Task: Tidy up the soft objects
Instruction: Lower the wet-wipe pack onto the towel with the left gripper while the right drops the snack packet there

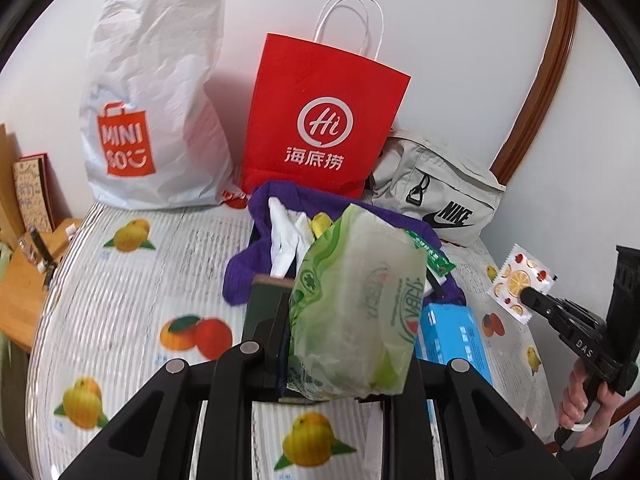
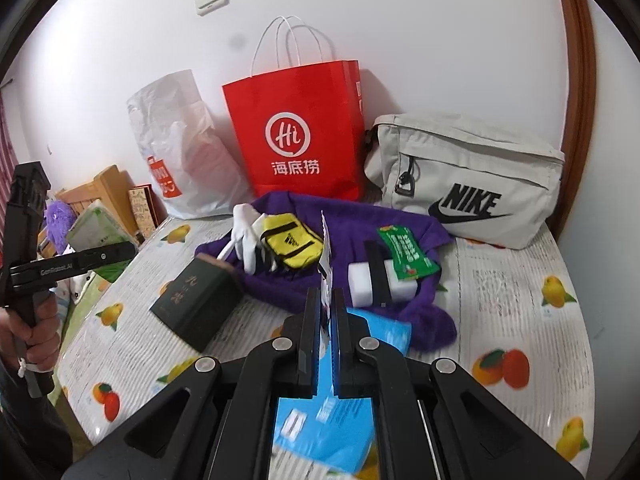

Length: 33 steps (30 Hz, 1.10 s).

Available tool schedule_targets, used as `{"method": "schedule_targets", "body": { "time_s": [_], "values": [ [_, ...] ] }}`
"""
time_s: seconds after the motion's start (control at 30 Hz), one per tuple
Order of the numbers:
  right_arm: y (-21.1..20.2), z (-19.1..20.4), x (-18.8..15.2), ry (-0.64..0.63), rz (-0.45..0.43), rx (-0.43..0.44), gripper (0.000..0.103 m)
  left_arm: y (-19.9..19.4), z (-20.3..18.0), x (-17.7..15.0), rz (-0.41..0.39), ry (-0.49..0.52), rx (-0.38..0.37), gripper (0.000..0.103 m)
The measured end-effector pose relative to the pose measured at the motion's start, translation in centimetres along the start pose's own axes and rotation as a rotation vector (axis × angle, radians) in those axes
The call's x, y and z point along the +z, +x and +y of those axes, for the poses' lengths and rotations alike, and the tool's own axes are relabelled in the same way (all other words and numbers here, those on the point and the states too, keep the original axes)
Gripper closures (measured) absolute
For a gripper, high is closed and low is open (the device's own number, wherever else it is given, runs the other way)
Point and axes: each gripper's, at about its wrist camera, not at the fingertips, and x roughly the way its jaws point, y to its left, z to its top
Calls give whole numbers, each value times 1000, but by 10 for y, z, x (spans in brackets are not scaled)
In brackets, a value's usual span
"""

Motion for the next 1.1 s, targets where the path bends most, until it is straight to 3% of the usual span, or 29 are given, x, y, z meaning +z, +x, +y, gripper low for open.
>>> {"method": "schedule_targets", "body": {
  "time_s": [0.5, 0.83, 1.1],
  "values": [
    [90, -28, 42, 25, 40, 14, 98, 91, -9, 42, 75, 41, -20, 81],
    [153, -46, 49, 34, 135, 65, 98, 135, -20, 58, 112, 68, -30, 81],
    [186, -59, 41, 66, 239, 51, 97, 165, -32, 66, 150, 101, -52, 81]
  ]
}}
